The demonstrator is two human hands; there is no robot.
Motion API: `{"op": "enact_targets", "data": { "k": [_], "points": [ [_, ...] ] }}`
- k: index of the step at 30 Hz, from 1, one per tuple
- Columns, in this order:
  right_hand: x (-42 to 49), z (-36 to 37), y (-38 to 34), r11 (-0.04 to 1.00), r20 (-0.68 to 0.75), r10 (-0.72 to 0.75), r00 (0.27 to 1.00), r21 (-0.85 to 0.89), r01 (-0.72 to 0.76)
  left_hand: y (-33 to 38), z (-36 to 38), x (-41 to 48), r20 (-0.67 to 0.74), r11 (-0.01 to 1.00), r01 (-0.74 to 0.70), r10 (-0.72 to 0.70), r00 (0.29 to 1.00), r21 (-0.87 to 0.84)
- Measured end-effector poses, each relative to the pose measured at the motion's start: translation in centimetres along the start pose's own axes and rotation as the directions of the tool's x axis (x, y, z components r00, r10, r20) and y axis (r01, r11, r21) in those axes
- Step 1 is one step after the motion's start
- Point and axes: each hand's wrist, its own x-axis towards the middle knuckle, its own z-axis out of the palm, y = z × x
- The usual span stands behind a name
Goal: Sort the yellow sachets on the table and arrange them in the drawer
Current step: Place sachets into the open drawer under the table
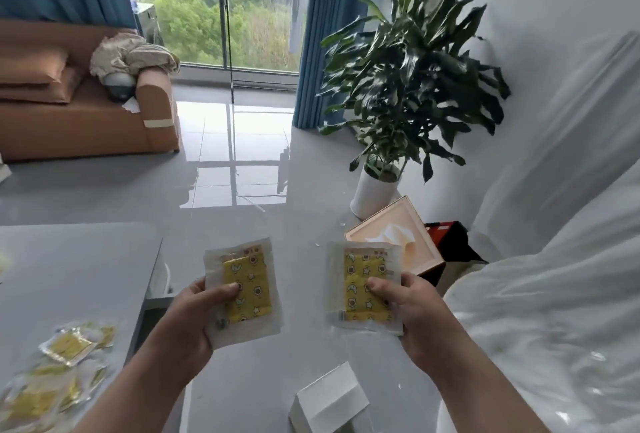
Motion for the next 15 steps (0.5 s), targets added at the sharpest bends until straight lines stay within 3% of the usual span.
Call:
{"op": "enact_targets", "data": {
  "k": [6, 15],
  "points": [
    [8.8, 4.1, -3.9, 0.999, 0.045, 0.031, 0.998, -0.034, -0.030, 4.3, -0.4, 6.6, -0.041, 0.999, -0.042, 0.041, 0.998, -0.006],
    [17.9, 9.8, -6.6, 0.987, 0.203, 0.071, 0.977, -0.157, -0.039, 7.5, -2.5, 11.2, -0.239, 0.985, -0.140, 0.112, 0.964, -0.100]
  ]
}}
